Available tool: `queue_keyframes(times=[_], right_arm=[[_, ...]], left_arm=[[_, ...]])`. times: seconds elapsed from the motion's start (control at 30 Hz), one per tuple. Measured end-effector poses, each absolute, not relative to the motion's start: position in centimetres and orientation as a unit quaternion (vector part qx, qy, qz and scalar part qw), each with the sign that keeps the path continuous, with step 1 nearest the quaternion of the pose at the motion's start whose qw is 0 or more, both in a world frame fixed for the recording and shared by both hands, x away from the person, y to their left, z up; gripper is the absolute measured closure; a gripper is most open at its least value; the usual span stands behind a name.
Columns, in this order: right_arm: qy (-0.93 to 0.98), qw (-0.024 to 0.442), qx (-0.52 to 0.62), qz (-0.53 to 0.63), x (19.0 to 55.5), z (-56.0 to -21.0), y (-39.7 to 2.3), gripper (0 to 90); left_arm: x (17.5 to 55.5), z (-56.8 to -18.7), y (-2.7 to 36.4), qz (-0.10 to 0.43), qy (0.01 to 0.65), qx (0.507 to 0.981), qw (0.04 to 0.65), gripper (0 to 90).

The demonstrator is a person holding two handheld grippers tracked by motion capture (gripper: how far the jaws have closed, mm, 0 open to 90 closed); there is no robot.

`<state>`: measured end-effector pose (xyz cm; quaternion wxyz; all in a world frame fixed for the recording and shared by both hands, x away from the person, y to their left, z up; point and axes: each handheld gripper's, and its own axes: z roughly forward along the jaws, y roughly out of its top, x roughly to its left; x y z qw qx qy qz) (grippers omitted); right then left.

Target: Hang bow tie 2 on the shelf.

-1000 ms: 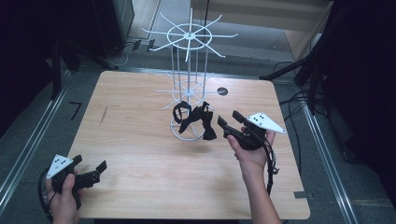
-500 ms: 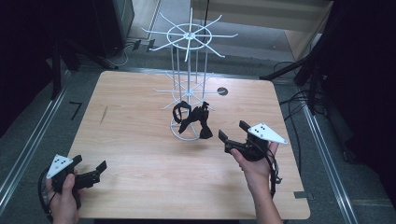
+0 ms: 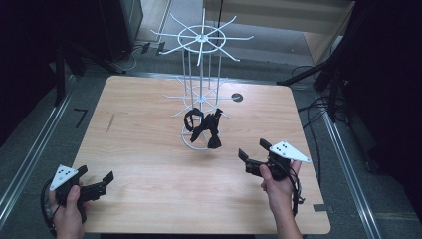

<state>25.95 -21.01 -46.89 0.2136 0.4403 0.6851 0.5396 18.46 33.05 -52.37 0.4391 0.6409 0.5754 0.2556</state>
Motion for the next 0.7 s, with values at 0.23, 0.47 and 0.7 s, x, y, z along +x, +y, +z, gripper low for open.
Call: queue_keyframes(times=[0.23,0.47,0.7], right_arm=[[0.68,0.218,0.452,0.534,25.4,-47.9,-22.3,12.7],[0.68,0.221,0.463,0.524,25.0,-48.8,-23.5,12.7],[0.678,0.22,0.478,0.514,24.5,-49.9,-24.7,12.7]], left_arm=[[18.5,-52.4,33.0,0.256,0.576,0.64,0.44,0.0],[18.5,-52.4,33.0,0.256,0.576,0.64,0.44,0.0],[18.5,-52.4,33.0,0.256,0.576,0.64,0.44,0.0]])
